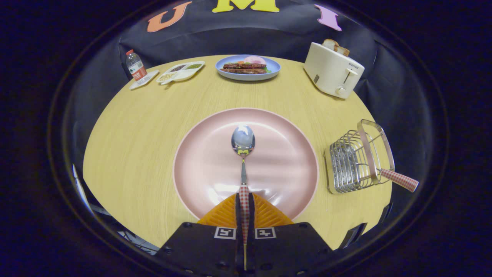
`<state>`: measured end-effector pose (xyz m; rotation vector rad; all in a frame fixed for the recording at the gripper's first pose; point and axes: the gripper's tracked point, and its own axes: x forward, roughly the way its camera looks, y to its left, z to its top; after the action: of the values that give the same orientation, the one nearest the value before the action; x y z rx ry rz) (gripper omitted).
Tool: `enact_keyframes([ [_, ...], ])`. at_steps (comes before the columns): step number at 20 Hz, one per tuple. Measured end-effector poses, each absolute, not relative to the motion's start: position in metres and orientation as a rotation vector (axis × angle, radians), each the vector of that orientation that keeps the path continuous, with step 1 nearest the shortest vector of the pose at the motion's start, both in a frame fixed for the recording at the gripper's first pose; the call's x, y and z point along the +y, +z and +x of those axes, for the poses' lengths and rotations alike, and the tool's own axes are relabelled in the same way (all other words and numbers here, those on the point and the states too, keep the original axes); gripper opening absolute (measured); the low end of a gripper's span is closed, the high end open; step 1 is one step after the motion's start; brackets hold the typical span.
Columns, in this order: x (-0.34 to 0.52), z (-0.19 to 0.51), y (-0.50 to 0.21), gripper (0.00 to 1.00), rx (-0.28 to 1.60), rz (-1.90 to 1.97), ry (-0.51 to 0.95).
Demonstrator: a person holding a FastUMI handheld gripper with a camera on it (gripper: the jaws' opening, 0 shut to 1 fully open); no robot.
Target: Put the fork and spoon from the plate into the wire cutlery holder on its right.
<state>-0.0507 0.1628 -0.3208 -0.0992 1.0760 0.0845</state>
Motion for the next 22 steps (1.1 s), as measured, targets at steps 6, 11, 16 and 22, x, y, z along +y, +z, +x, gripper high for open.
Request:
enact_keyframes([
  [6, 0.155, -0.049, -0.255, 0.03, 1.099, -0.112, 0.149],
  [11, 0.123, -0.026, -0.172, 0.03, 1.033, -0.155, 0.170],
  [16, 0.074, -0.024, -0.131, 0.03, 1.069, -0.245, 0.159],
  [22, 0.006, -0.042, -0.131, 0.03, 1.245, -0.277, 0.081],
])
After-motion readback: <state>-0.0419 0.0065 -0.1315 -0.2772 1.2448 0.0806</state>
